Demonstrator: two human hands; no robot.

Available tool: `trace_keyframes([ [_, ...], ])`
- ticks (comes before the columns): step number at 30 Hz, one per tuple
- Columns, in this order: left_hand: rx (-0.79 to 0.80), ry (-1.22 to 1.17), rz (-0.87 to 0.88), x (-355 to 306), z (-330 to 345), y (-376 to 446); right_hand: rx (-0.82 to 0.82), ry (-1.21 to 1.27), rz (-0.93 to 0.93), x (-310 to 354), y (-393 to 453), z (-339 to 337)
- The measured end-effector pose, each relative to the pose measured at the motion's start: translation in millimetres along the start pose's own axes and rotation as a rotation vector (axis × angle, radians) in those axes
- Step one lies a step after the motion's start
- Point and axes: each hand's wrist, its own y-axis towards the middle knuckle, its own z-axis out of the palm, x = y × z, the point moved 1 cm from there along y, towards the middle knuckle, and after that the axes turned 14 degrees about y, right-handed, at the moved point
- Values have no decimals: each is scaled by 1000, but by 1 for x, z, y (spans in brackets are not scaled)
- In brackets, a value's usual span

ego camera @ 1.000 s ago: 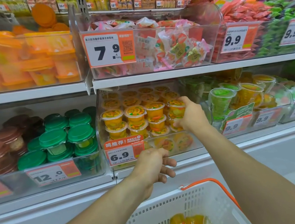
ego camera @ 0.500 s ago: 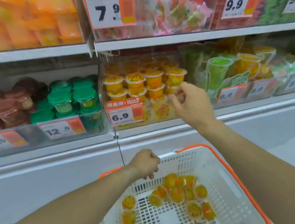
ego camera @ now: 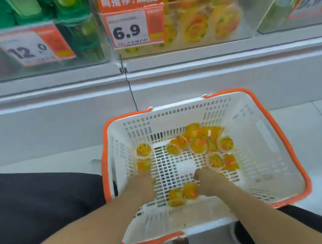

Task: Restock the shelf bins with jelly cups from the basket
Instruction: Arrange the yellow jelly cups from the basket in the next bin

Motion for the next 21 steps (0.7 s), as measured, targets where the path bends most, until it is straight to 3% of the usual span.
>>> trace_keyframes([
  [3,-9,107,-8,-4,10,8,83,39,38,-1,9,1],
  [7,-27,-43,-45,-6,13,13,256,-39,28,19,16,3],
  [12,278,-232,-42,-11,-3,10,204,-127,-80,41,31,19],
  [16,392,-243,31,-3,-46,-5,307,-194,-104,53,34,32],
  [21,527,-598,48,10,-100,-36,388,-378,-101,62,29,44],
])
